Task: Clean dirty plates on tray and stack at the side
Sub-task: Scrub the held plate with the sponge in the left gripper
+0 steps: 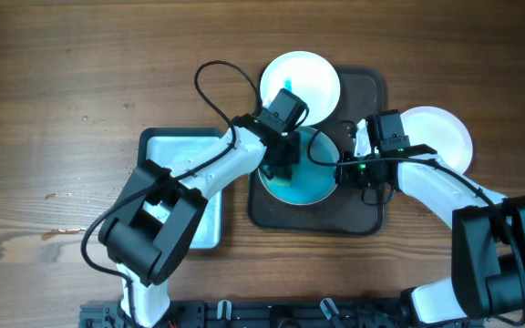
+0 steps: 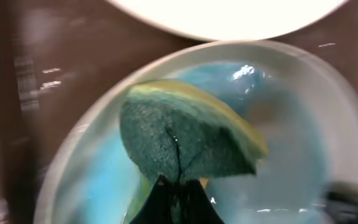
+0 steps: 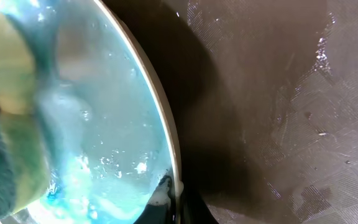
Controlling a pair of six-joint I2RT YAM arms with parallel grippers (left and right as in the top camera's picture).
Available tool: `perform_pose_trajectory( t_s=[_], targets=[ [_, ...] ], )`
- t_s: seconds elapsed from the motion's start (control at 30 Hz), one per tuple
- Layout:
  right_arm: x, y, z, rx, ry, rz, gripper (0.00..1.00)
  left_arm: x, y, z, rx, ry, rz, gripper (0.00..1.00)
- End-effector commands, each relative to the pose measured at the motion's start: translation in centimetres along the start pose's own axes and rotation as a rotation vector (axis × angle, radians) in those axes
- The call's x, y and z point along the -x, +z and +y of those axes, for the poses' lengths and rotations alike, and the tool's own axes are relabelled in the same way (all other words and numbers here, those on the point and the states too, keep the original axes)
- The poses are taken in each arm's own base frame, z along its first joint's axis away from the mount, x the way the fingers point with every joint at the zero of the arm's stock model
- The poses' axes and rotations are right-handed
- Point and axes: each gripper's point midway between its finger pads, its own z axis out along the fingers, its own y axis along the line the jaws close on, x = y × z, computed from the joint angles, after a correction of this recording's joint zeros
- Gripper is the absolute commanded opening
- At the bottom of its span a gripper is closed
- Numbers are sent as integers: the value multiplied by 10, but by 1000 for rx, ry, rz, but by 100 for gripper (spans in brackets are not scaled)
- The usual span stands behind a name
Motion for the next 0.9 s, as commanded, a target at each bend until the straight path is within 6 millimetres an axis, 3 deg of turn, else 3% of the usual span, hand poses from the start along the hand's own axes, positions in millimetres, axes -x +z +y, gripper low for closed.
perform_pose_trajectory(
  t_s=[0.0, 0.17, 0.3, 0.33, 0.4, 0.43, 0.63, 0.77, 0.87],
  targets=[
    [-26, 15, -28, -111, 2, 73, 4, -17, 1, -54, -242, -19, 87, 4],
    [-27, 15, -28, -114, 4, 80, 4, -17, 2, -68, -275, -6, 67, 4],
    [-28, 15, -28, -114, 4, 80, 4, -22, 13, -59, -239, -16, 88, 4],
    [-28, 15, -28, -114, 4, 80, 4, -23, 15, -50, -196, -22, 86, 4],
    [-28, 15, -28, -114, 4, 81, 4, -19, 19, -15, -9, -30, 37, 4],
    [-28, 15, -28, -114, 4, 81, 4, -16, 18, 12, 127, -7, 3, 4],
    [-28, 15, -27, -106, 4, 82, 4, -13, -5, 100, 485, 39, 16, 4],
    [-27, 15, -27, -105, 3, 79, 4, -25, -13, 115, 538, 36, 73, 4],
    [-27, 15, -27, -105, 3, 80, 4, -42, -10, 102, 483, 44, 143, 4]
  ],
)
